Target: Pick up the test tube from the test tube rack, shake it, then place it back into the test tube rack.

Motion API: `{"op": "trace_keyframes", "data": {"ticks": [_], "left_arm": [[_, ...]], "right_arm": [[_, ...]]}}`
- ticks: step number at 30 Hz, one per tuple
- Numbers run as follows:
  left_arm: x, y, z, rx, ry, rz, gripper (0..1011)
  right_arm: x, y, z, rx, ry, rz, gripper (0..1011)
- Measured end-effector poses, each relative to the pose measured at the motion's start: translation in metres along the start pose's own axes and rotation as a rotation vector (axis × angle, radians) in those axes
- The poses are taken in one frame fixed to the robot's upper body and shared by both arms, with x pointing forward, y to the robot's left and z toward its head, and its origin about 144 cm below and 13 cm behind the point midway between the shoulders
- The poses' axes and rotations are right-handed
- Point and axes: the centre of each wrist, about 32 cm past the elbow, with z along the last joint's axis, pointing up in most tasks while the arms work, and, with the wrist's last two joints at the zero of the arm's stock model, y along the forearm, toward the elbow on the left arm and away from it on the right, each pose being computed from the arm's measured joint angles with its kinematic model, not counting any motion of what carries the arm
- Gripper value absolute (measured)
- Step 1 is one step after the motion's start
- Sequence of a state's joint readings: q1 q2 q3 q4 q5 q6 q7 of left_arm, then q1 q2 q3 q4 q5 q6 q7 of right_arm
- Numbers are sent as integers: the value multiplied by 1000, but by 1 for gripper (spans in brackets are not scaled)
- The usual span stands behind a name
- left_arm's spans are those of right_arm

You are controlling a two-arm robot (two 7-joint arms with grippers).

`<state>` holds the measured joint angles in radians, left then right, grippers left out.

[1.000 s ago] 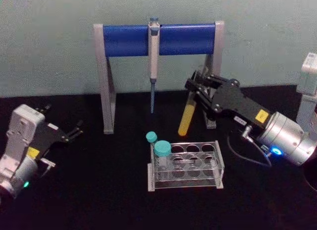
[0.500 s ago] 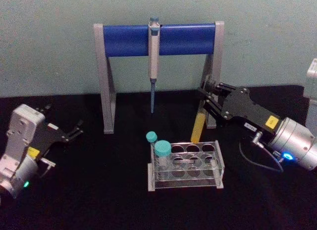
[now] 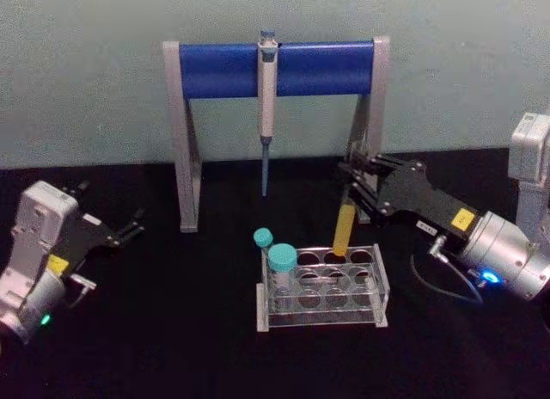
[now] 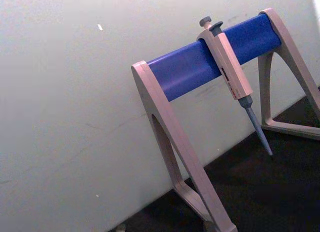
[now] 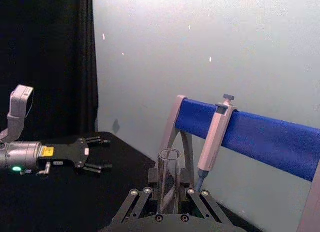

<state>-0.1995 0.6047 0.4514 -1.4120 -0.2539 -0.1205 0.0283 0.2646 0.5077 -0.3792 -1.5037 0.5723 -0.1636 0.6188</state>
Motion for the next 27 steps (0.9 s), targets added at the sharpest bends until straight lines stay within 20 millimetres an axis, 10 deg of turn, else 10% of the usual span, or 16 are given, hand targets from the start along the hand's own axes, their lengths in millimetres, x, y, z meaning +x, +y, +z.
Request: {"op": "trace_keyframes", "data": {"ticks": [27], "left_arm": [[0,0,0,0,0,0,1001]], "right_arm": [[3,6,-15,-60,39,14,235]]}}
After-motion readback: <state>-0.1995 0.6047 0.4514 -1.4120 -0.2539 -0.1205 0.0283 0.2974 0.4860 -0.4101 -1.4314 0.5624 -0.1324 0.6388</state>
